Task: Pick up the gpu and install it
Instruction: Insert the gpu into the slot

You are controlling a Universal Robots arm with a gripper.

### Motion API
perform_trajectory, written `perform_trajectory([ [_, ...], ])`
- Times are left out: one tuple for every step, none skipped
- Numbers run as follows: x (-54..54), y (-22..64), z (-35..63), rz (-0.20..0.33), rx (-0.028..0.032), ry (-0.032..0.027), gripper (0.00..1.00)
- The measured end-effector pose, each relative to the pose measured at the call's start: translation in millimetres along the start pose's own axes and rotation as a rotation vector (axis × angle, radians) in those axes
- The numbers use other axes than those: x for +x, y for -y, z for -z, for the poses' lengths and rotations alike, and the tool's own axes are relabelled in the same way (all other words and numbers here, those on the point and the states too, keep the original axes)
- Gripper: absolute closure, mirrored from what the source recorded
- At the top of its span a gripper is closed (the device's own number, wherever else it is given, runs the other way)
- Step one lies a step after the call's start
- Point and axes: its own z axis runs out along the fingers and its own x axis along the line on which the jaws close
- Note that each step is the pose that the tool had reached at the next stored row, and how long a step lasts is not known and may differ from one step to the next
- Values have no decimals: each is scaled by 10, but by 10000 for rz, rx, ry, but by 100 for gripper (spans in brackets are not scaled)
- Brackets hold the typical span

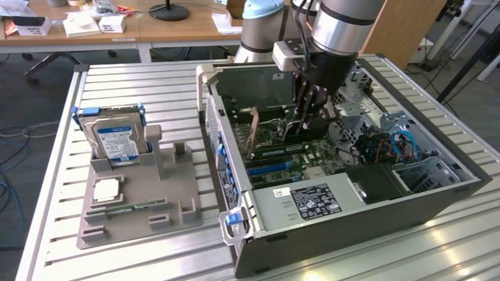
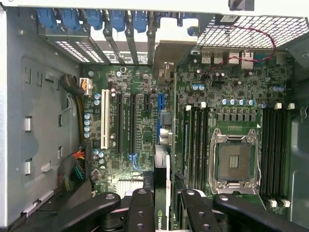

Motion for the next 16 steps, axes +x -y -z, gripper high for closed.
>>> perform_trajectory([
  [0,-2,-11,-2,2,5,74],
  [0,-5,-26,-4,2,4,74],
  [1,-6,-43,-2,1,3,74],
  [1,-8,-62,-1,1,2,74],
  [1,-9,-80,0,1,3,74],
  [2,-11,-97,0,1,3,74],
  [2,-12,-114,1,1,3,74],
  [2,-13,-130,0,1,2,74],
  [3,-14,-145,0,0,2,74],
  [3,-15,-160,0,1,2,74],
  [3,-16,-170,0,1,2,74],
  [3,-17,-180,0,1,3,74],
  [3,-19,-191,0,1,2,74],
  [3,-21,-203,-1,1,2,74],
  [3,-22,-214,-1,1,3,74],
  [3,-24,-225,-1,1,2,74],
])
